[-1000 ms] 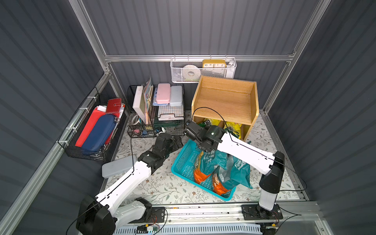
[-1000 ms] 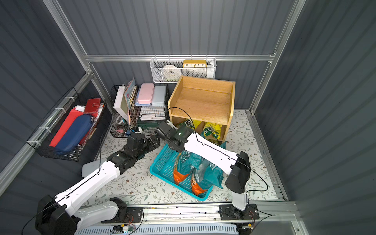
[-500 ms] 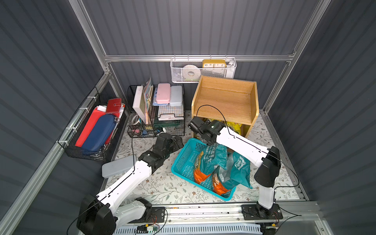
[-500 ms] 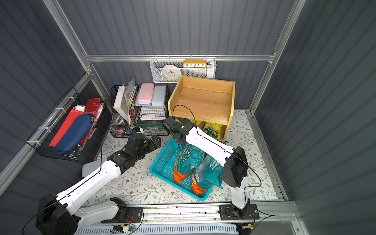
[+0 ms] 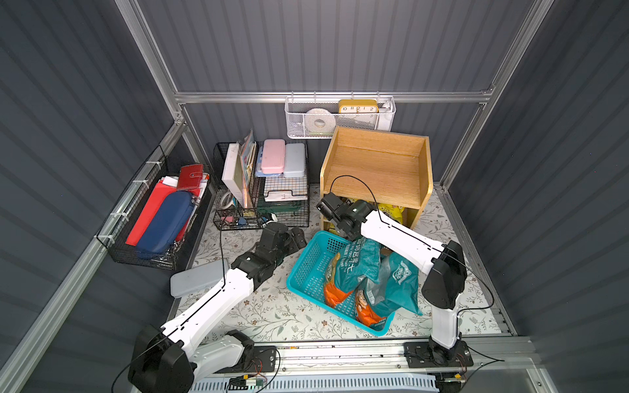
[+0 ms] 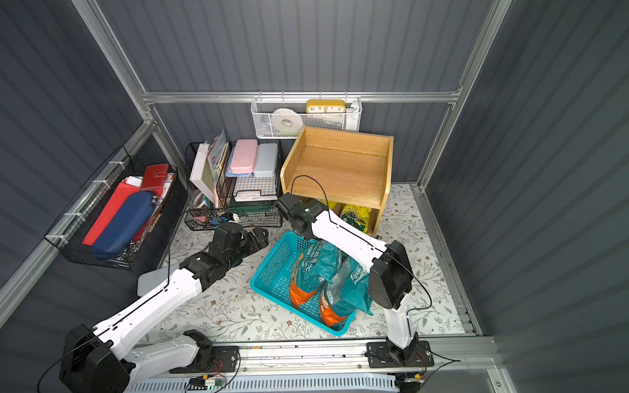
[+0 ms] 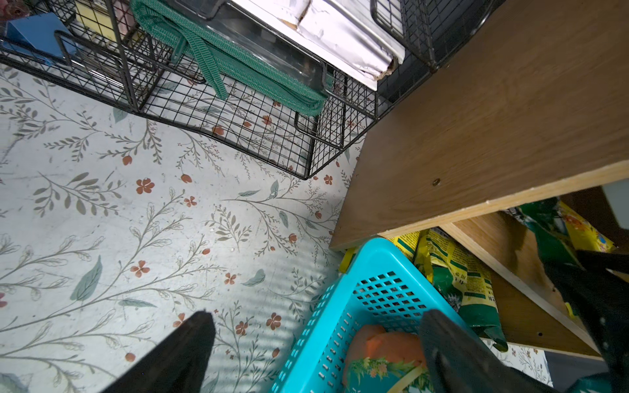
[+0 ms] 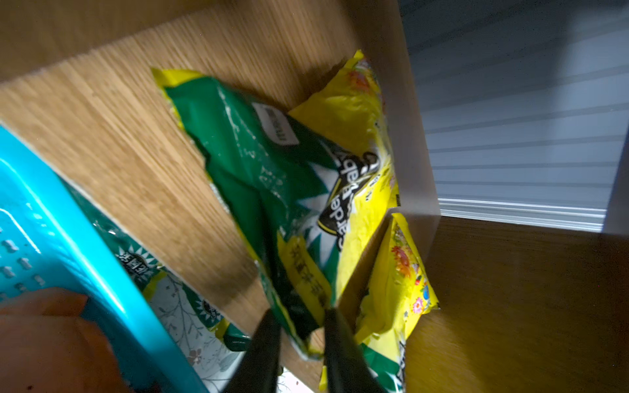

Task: Take down the fertilizer bag from the shelf
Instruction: Pick up the fertilizer bag from the shelf, then place the fertilizer bag in the storage box.

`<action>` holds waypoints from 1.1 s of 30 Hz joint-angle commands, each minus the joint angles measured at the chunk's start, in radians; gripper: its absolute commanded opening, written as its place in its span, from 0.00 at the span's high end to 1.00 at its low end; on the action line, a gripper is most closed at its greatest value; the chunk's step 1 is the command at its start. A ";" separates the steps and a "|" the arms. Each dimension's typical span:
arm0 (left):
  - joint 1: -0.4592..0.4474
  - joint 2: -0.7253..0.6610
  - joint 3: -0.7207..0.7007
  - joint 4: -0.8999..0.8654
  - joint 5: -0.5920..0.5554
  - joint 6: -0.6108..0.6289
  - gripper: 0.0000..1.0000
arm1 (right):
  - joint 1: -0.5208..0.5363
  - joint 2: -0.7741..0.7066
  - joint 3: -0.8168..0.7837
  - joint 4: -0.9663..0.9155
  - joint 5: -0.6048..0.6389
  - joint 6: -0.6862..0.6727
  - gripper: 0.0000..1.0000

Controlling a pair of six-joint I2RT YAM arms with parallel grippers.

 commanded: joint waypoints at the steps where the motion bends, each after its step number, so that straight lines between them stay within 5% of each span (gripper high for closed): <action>1: 0.007 -0.027 0.002 -0.028 -0.018 0.003 0.01 | -0.016 0.029 -0.006 0.076 -0.012 -0.005 0.87; 6: 0.007 -0.031 0.003 -0.029 -0.025 0.005 0.01 | 0.003 -0.003 0.000 0.069 0.013 -0.013 1.00; 18: 0.009 -0.049 -0.010 -0.040 -0.064 0.017 0.01 | 0.215 -0.208 0.018 0.025 0.028 0.071 1.00; 27: 0.009 -0.088 -0.026 -0.097 -0.128 0.017 0.01 | 0.341 -0.223 0.048 -0.032 -0.098 0.264 1.00; 33: 0.009 -0.142 -0.051 -0.134 -0.182 -0.003 0.01 | 0.335 -0.247 -0.139 0.127 -0.198 0.244 1.00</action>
